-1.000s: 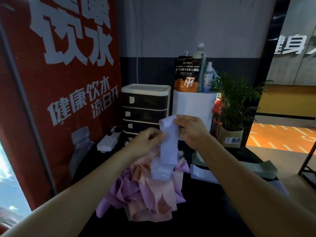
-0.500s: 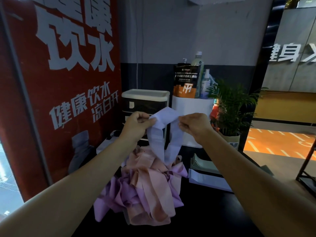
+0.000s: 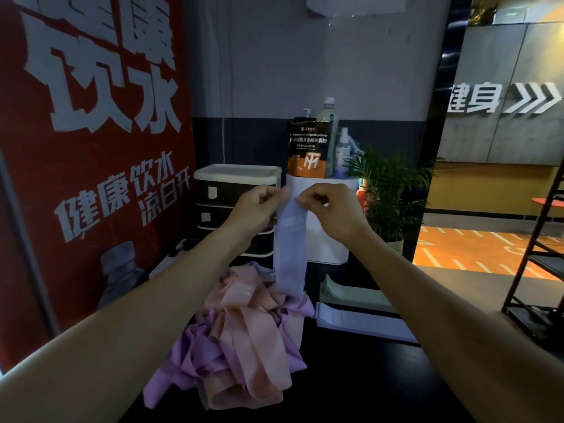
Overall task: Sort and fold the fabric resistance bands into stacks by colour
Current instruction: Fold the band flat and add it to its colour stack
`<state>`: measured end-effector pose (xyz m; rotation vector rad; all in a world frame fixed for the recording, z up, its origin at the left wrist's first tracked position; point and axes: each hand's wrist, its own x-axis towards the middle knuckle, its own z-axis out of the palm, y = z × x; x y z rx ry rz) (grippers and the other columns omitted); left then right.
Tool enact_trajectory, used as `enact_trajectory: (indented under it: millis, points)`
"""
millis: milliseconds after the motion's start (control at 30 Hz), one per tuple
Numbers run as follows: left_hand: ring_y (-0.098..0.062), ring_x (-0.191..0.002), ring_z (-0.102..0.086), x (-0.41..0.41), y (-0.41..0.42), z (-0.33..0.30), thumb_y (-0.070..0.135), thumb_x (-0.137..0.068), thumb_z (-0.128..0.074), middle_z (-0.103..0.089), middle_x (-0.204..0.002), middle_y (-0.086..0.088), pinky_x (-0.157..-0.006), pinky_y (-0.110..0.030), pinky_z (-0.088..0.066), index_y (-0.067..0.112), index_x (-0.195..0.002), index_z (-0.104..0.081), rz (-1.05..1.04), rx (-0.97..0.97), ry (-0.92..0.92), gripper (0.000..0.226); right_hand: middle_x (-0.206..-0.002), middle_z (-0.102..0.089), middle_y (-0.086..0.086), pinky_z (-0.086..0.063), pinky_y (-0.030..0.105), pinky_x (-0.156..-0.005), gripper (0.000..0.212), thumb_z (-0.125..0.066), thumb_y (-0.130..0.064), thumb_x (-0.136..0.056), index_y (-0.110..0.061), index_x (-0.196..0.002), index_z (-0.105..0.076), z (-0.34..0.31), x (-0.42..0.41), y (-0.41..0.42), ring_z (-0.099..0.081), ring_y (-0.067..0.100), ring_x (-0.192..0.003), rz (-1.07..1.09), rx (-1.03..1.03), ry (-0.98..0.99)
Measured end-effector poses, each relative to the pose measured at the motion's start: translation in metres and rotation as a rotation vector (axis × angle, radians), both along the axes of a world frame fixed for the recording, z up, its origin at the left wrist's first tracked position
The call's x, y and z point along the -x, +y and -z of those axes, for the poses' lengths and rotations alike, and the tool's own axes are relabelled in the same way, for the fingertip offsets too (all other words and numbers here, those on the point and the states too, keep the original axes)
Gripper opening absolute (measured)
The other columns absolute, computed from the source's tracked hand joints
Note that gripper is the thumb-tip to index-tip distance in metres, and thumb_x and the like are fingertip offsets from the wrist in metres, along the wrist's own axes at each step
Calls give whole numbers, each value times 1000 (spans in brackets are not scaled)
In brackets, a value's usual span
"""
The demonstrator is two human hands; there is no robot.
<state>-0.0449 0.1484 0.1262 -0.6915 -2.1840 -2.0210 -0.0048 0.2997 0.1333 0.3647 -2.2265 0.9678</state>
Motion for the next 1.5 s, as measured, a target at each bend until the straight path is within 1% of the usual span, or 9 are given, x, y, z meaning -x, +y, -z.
enact_trajectory:
  millis: [133, 533, 733, 967, 1067, 1133, 1267, 1400, 1500]
  points:
    - [-16, -96, -59, -4, 5, 0, 26, -91, -58, -64, -103, -7, -85, -28, -48, 20, -96, -63, -35, 132, 155, 10, -86, -70, 14, -51, 40, -80, 22, -58, -18, -91, 0, -90, -71, 0, 0, 8, -63, 26, -82, 6, -22, -13]
    - [-15, -89, -64, -11, 28, -24, 20, -90, -59, -67, -94, 0, -86, -37, -54, 22, -89, -63, -4, -77, 119, 5, -91, -62, 30, -48, 48, -80, 32, -73, -12, -78, 13, -91, -58, 6, -5, 21, -51, 29, -72, -30, 76, -201]
    - [-8, -77, -63, -16, 36, -23, 6, -84, -65, -65, -86, 3, -68, -20, -55, 21, -89, -60, 79, -58, 141, 16, -71, -46, 14, -33, 29, -65, 22, -68, -7, -82, 8, -75, -54, 3, -8, 36, -38, 19, -67, -12, 38, -215]
    - [-13, -81, -61, -13, 60, -25, 8, -89, -60, -63, -90, -1, -69, -25, -53, 18, -90, -62, 86, -229, 44, 11, -108, -68, 16, -53, 39, -88, 34, -72, 1, -76, 4, -108, -61, 31, -16, 50, -65, 27, -97, -109, 177, -384]
    - [-13, -81, -59, -6, 63, -25, 8, -90, -59, -63, -90, 1, -71, -25, -52, 20, -88, -60, 41, -354, -55, 13, -86, -66, 12, -51, 35, -70, 14, -71, -2, -77, 1, -86, -61, 50, -15, 69, -63, 23, -79, -25, 34, -450]
    - [-14, -81, -59, 1, 62, -20, 7, -92, -57, -63, -89, 1, -70, -24, -52, 19, -87, -60, -14, -415, -94, 13, -68, -50, 9, -32, 28, -55, 17, -68, -3, -79, 8, -77, -56, 61, -18, 88, -46, 17, -63, 74, -48, -502]
    - [-14, -85, -61, 15, 61, 5, 10, -93, -55, -63, -98, -2, -72, -24, -53, 13, -104, -56, -102, -488, -181, 12, -79, -55, 24, -28, 28, -60, 16, -60, -5, -85, 12, -84, -58, 85, -30, 125, -44, 21, -72, 199, -72, -586]
    - [-9, -76, -56, 17, 70, 40, 9, -95, -52, -58, -90, 2, -64, -18, -51, 15, -98, -53, -179, -430, -237, 7, -63, -40, 6, -23, 21, -48, 21, -47, -5, -92, -4, -71, -52, 102, -45, 157, -35, 14, -57, 322, -41, -659]
    - [-15, -82, -55, 21, 78, 68, 6, -95, -50, -56, -90, -1, -63, -20, -49, 13, -95, -51, -253, -365, -297, 7, -69, -47, 9, -26, 27, -53, 13, -52, -8, -92, -1, -86, -61, 120, -53, 181, -41, 21, -66, 387, 65, -679]
